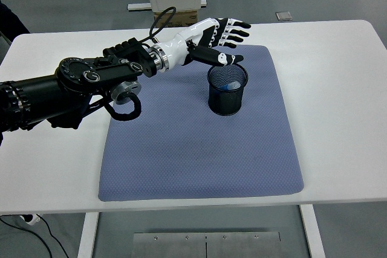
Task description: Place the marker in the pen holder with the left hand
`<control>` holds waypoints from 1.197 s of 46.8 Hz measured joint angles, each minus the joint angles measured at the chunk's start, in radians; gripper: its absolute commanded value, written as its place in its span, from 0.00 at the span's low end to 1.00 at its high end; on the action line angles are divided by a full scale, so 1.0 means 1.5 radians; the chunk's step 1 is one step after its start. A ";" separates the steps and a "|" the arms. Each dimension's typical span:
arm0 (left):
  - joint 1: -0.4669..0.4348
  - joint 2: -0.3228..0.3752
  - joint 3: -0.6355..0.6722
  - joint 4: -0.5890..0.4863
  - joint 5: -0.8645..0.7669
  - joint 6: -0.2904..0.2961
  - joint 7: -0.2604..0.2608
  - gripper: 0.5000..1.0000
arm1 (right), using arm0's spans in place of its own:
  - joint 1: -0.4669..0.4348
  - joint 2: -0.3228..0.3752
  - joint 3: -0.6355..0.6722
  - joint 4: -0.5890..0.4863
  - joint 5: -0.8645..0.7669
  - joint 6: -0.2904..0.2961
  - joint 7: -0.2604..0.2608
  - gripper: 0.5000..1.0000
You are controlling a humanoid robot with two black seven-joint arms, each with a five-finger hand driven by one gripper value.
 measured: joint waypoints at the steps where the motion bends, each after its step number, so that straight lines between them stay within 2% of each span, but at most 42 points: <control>1: -0.001 0.003 -0.010 0.000 -0.004 0.000 0.000 1.00 | 0.000 0.000 0.000 0.000 0.000 0.000 0.000 1.00; 11: 0.008 0.046 -0.098 0.000 -0.017 -0.002 0.001 1.00 | 0.000 0.000 0.000 0.000 0.000 0.000 0.000 1.00; 16: 0.042 0.079 -0.149 0.000 -0.018 -0.001 0.001 1.00 | 0.000 0.000 0.000 0.000 0.000 0.000 0.000 1.00; 27: 0.153 0.176 -0.275 0.005 -0.017 -0.008 0.001 1.00 | 0.000 0.000 0.000 0.000 0.000 0.000 0.000 1.00; 35: 0.249 0.244 -0.357 0.039 -0.016 -0.050 0.001 1.00 | 0.000 0.000 0.000 0.000 0.000 0.000 0.000 1.00; 39: 0.294 0.271 -0.386 0.054 -0.017 -0.056 0.001 1.00 | 0.000 0.000 0.000 0.000 0.000 0.000 0.000 1.00; 45: 0.373 0.302 -0.444 0.072 -0.018 -0.066 0.001 1.00 | 0.000 0.000 0.000 0.000 0.000 0.000 0.000 1.00; 50: 0.411 0.306 -0.483 0.088 -0.019 -0.083 0.001 1.00 | -0.001 0.000 0.000 0.000 0.000 0.000 0.000 1.00; 56: 0.440 0.314 -0.516 0.093 -0.027 -0.086 0.001 1.00 | 0.000 0.000 0.000 0.000 0.000 0.000 0.000 1.00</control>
